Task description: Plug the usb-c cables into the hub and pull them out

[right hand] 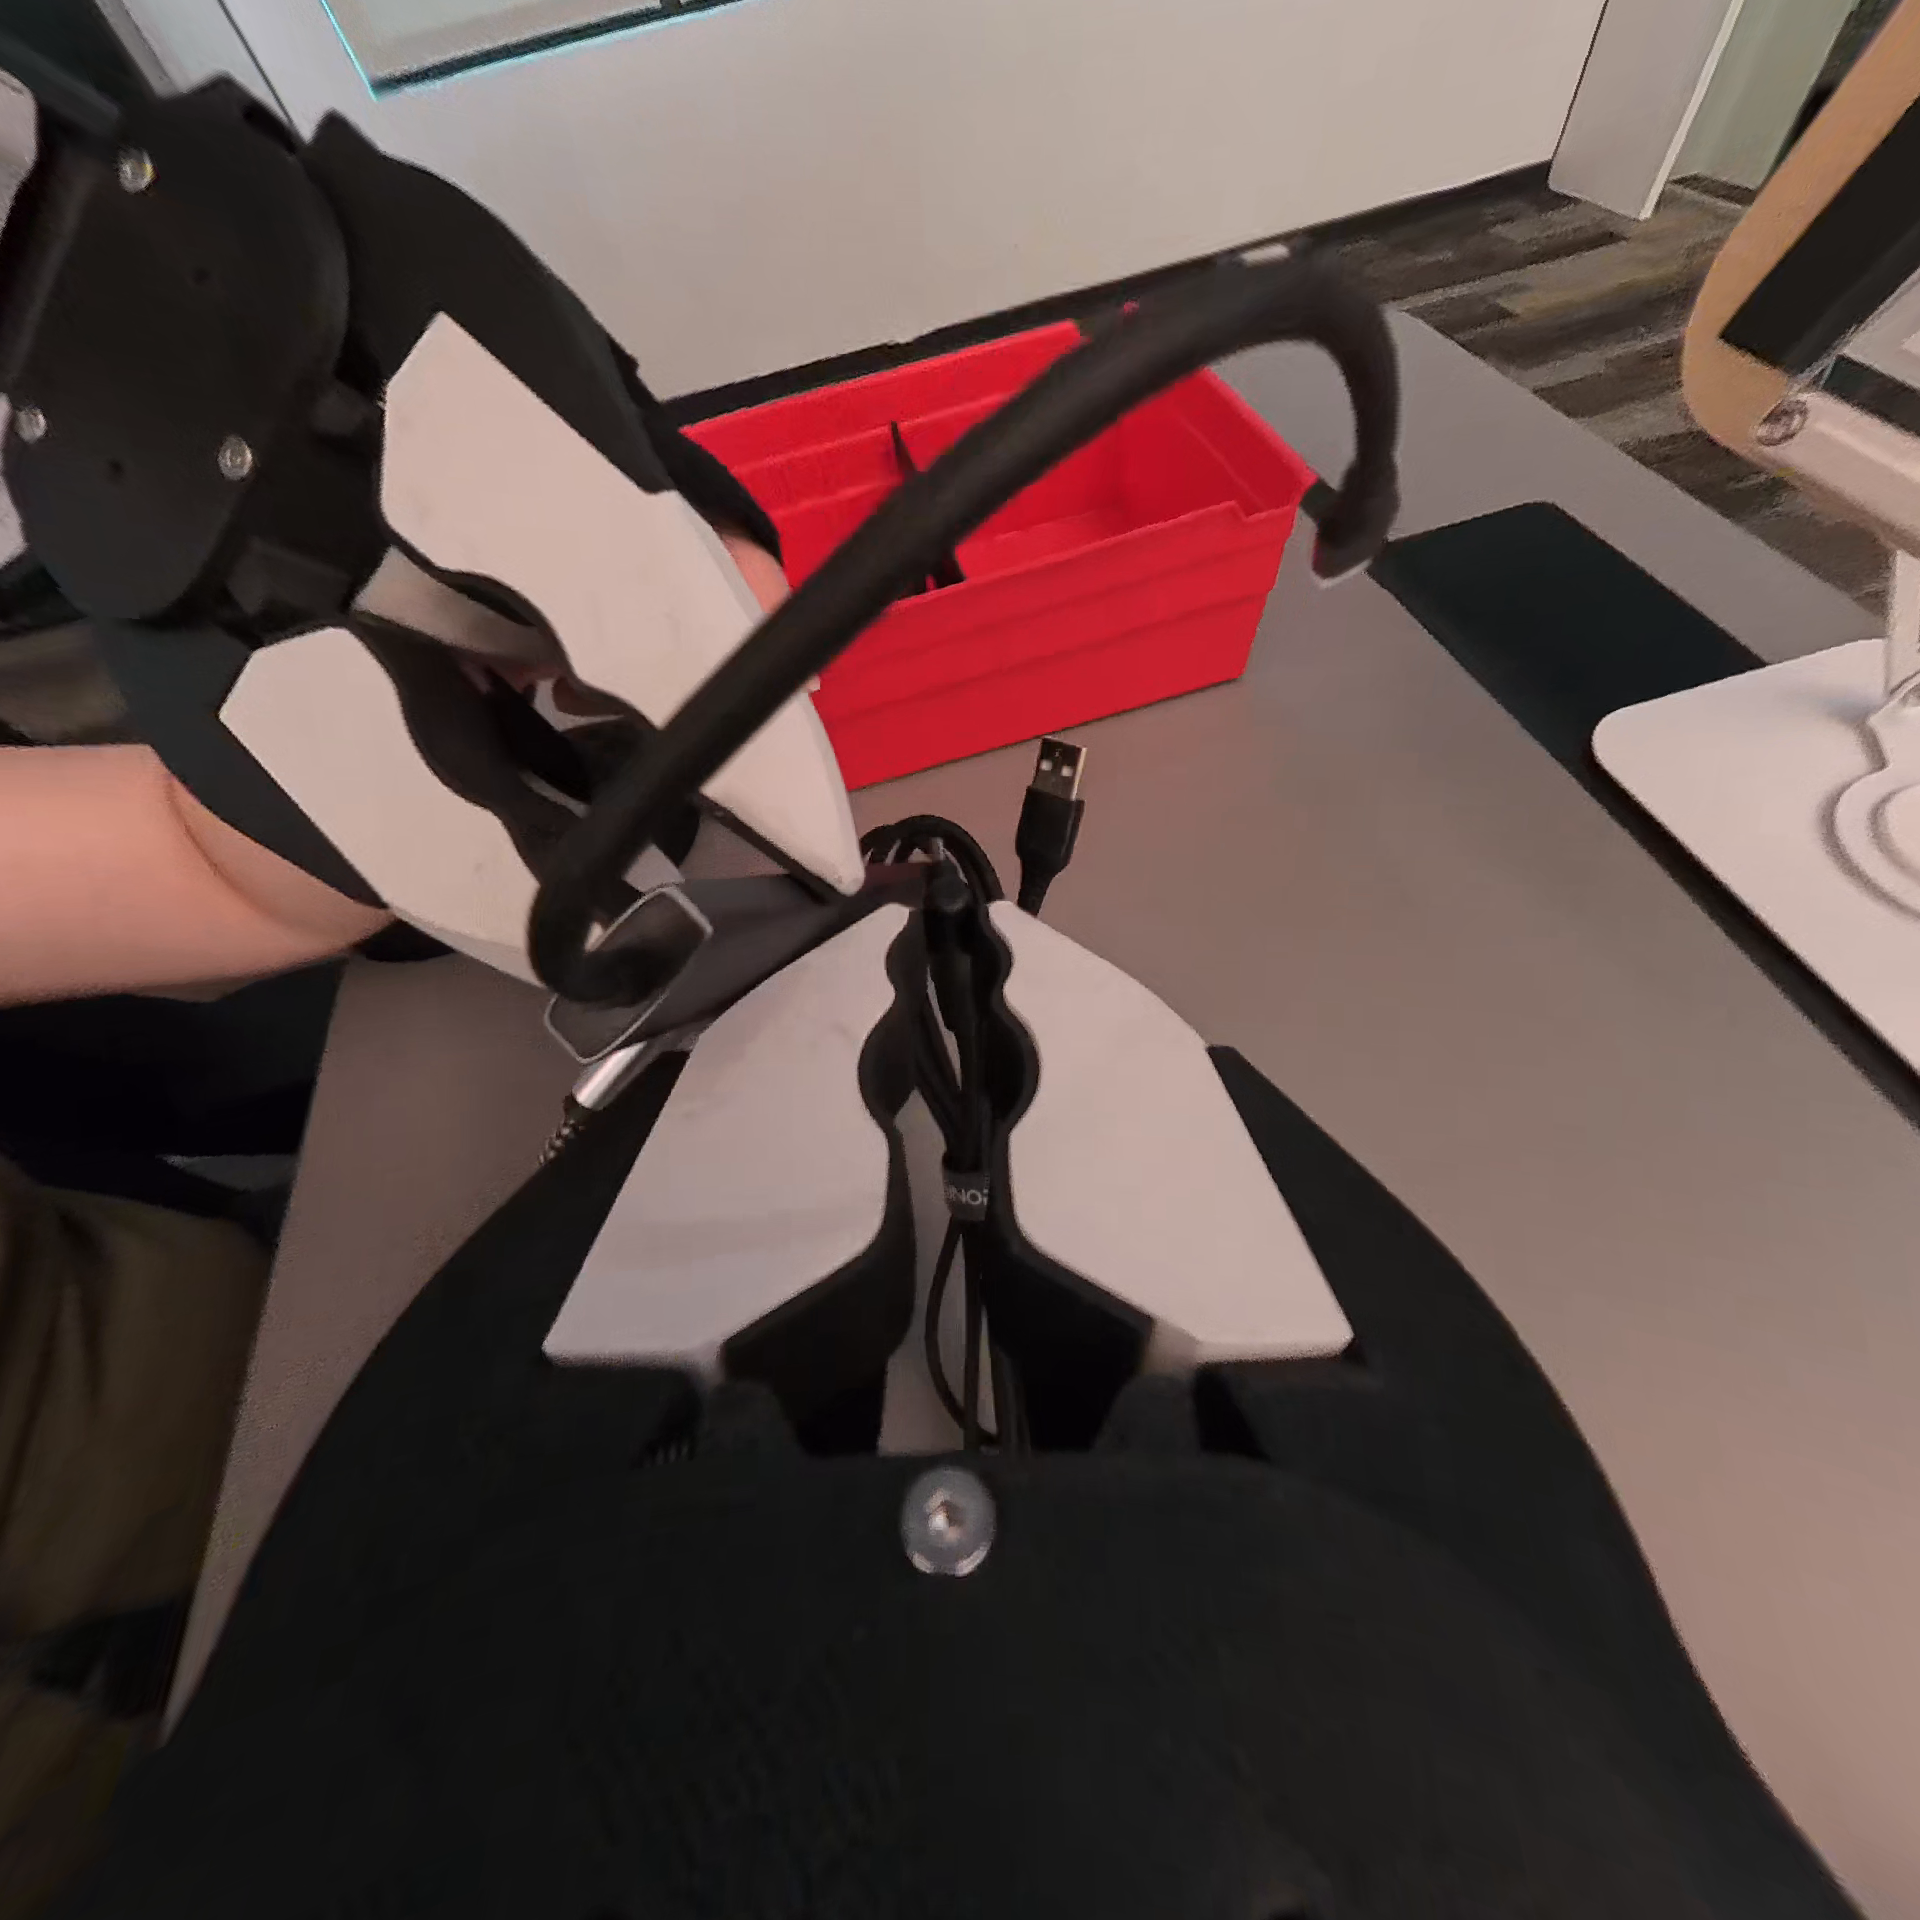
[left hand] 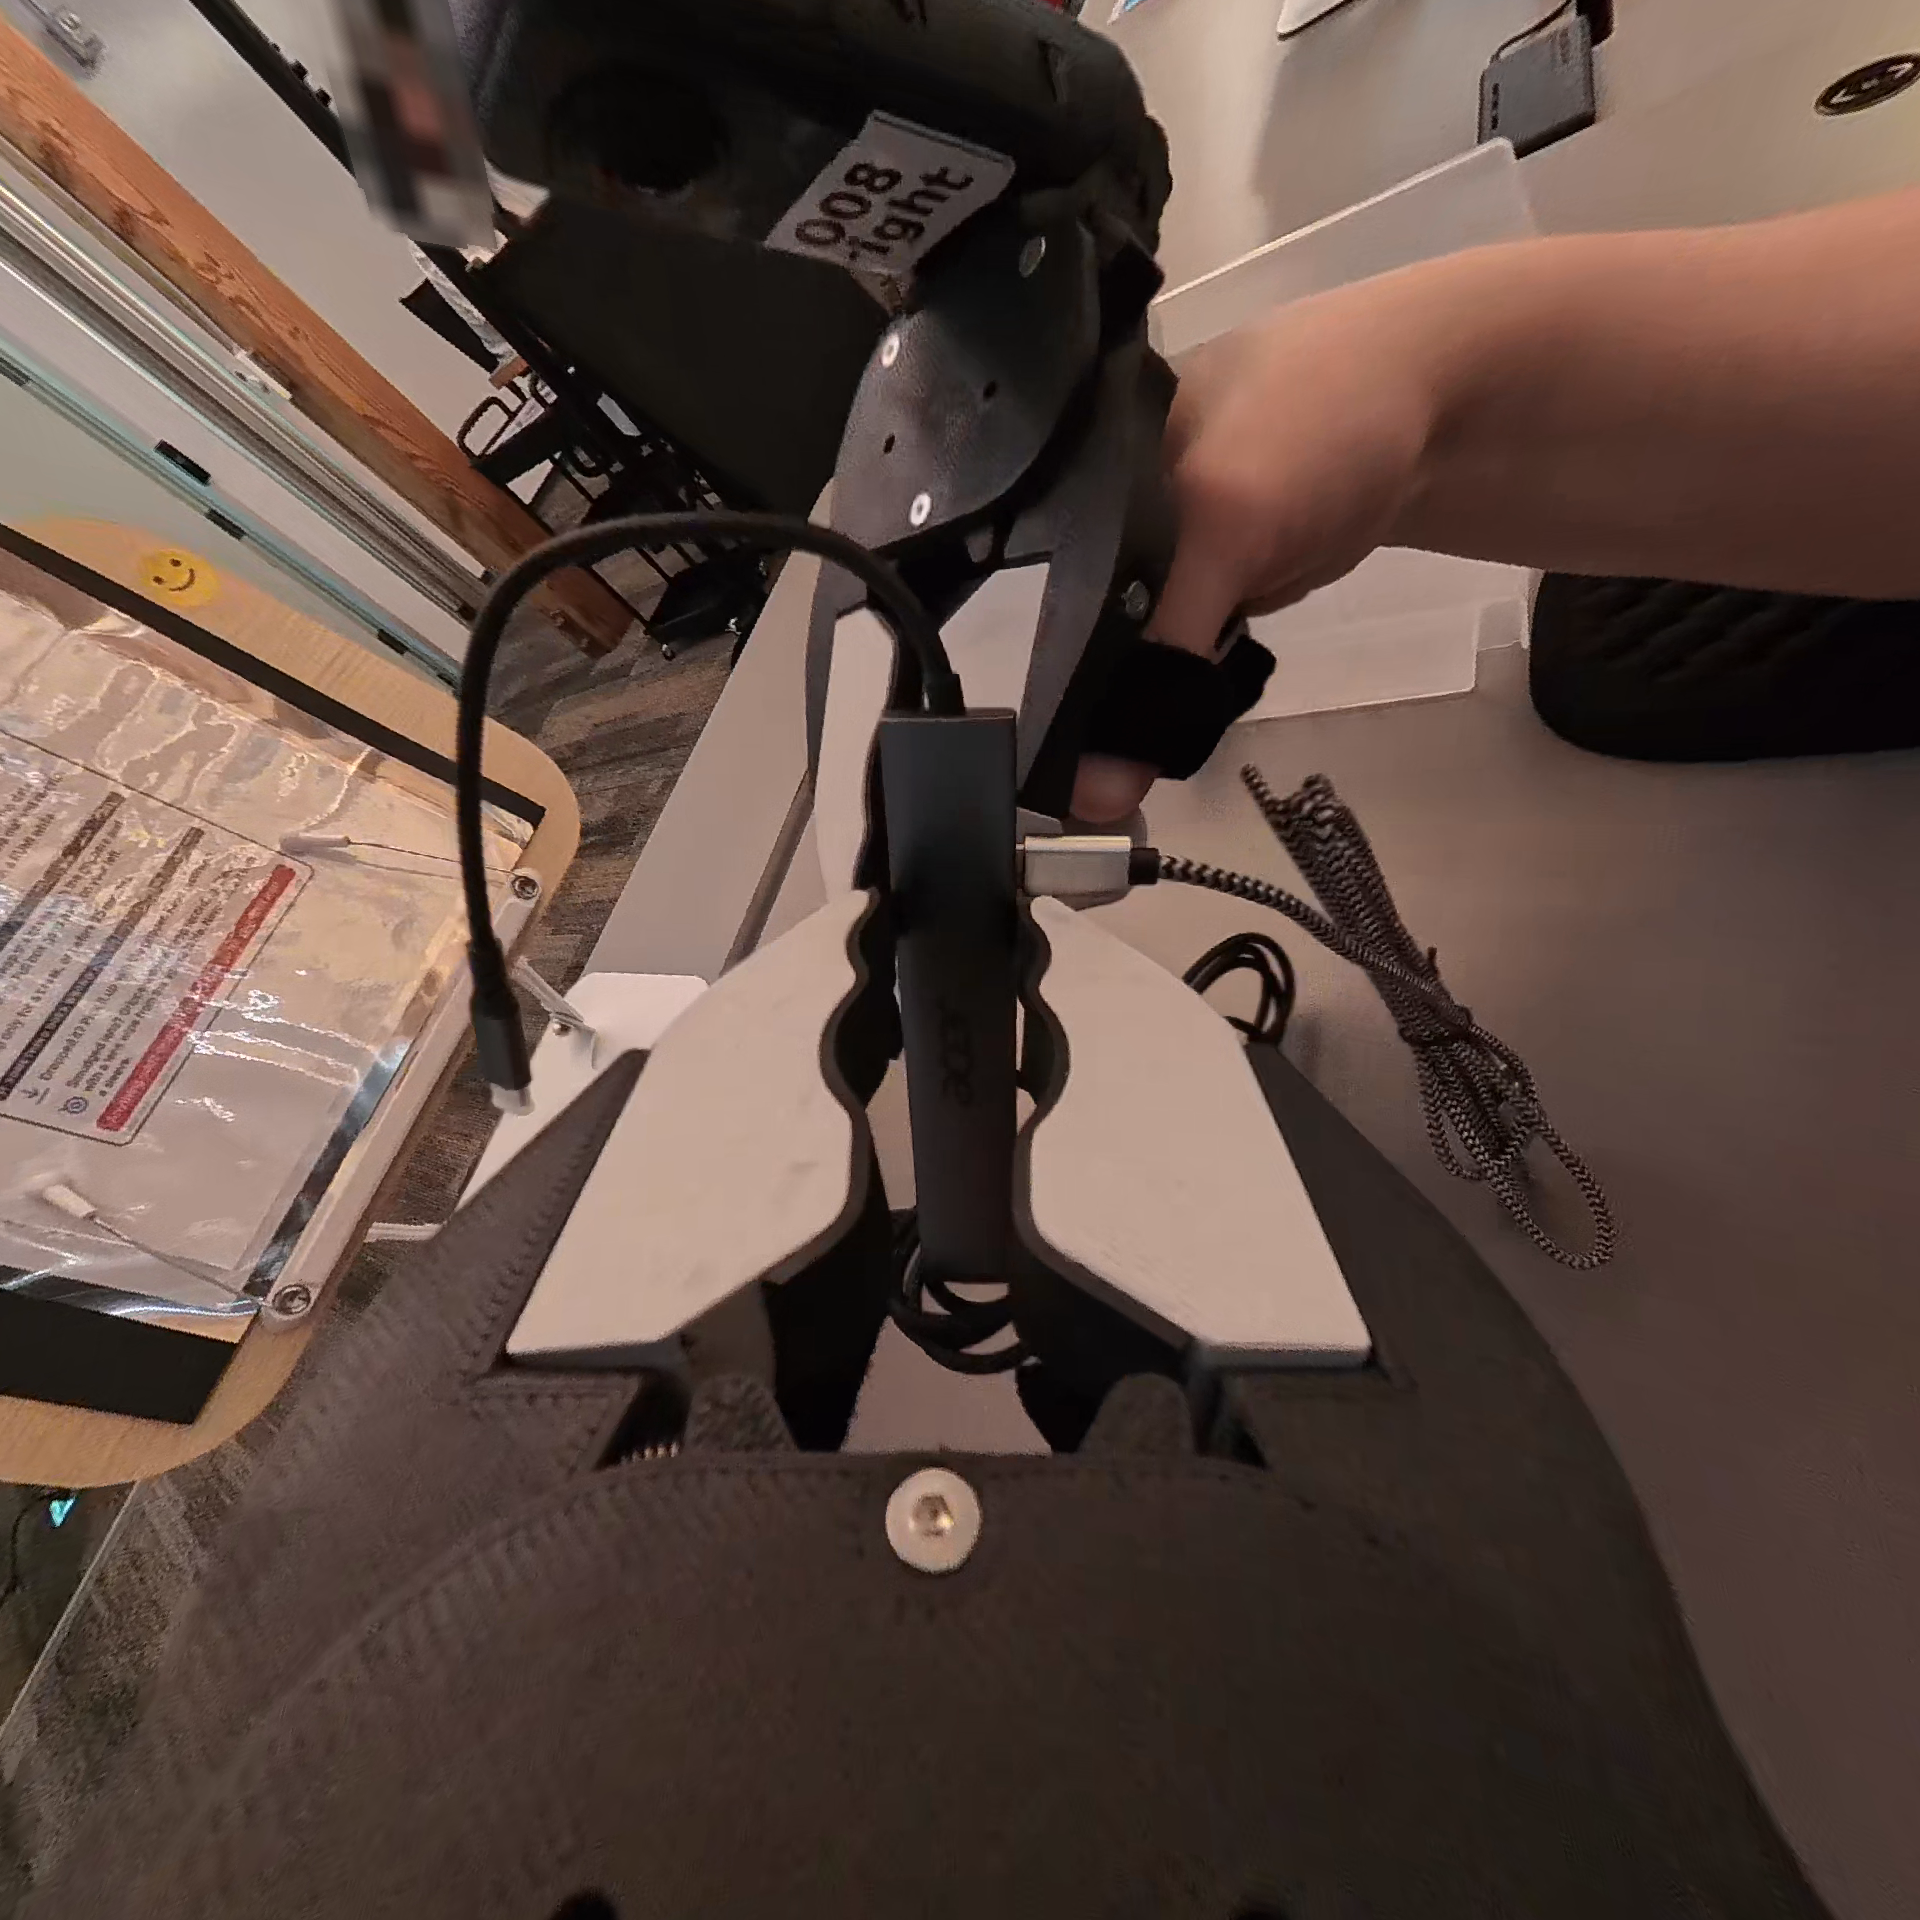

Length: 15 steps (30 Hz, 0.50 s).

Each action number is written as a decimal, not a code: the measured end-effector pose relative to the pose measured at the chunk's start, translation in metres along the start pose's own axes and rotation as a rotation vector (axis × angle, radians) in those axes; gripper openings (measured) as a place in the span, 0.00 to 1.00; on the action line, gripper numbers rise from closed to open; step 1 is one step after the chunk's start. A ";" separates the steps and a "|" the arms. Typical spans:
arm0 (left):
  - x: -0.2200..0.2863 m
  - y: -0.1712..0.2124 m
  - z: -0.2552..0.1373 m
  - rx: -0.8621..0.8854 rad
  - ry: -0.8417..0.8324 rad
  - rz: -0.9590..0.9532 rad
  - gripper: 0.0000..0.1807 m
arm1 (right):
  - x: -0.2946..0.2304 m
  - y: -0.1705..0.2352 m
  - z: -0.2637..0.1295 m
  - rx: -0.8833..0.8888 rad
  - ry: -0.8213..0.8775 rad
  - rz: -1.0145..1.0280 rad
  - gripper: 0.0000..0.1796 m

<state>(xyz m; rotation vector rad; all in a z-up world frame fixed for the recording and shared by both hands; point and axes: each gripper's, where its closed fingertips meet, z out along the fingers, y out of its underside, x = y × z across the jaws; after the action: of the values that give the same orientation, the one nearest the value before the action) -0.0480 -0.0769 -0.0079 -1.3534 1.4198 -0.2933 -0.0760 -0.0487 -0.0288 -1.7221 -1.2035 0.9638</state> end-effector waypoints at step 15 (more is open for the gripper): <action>0.001 0.007 0.001 -0.038 -0.050 0.102 0.13 | 0.001 -0.005 0.003 -0.008 0.115 -0.203 0.04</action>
<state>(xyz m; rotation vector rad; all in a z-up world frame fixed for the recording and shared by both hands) -0.0503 -0.0747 -0.0141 -1.3055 1.4530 -0.1654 -0.0802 -0.0458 -0.0260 -1.6033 -1.2793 0.7303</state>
